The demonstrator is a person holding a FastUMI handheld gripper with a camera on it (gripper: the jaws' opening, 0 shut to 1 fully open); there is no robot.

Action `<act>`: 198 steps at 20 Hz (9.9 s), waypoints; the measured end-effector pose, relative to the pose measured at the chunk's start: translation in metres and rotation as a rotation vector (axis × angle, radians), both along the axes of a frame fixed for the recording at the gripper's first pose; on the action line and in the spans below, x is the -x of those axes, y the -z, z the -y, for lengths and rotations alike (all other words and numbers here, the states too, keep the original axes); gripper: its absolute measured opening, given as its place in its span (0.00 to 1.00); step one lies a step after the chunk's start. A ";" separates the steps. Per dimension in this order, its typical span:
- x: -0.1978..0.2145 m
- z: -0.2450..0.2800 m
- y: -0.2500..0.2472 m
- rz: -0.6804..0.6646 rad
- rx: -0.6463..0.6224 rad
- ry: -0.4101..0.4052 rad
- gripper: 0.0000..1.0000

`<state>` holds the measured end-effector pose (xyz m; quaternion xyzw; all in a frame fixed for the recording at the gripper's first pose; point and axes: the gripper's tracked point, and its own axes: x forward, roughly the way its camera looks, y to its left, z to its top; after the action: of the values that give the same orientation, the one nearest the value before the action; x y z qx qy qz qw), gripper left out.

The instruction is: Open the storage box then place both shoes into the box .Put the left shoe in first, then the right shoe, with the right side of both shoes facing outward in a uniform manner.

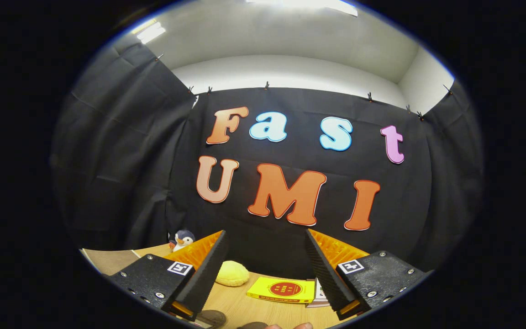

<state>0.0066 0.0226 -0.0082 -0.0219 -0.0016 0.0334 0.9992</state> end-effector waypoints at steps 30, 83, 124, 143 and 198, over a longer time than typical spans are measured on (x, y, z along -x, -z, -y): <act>0.031 -0.179 0.162 -0.566 -0.335 -0.461 0.99; 0.108 -0.284 0.247 -1.226 -1.098 -0.738 0.12; 0.027 -0.372 0.130 -0.903 -0.852 -0.539 0.86; 0.089 -0.140 0.320 -1.038 -0.381 -0.152 0.94; 0.039 -0.302 0.209 -1.095 -0.293 -0.111 0.04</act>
<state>-0.0323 0.3243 -0.2174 0.1376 0.5108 0.0920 0.8436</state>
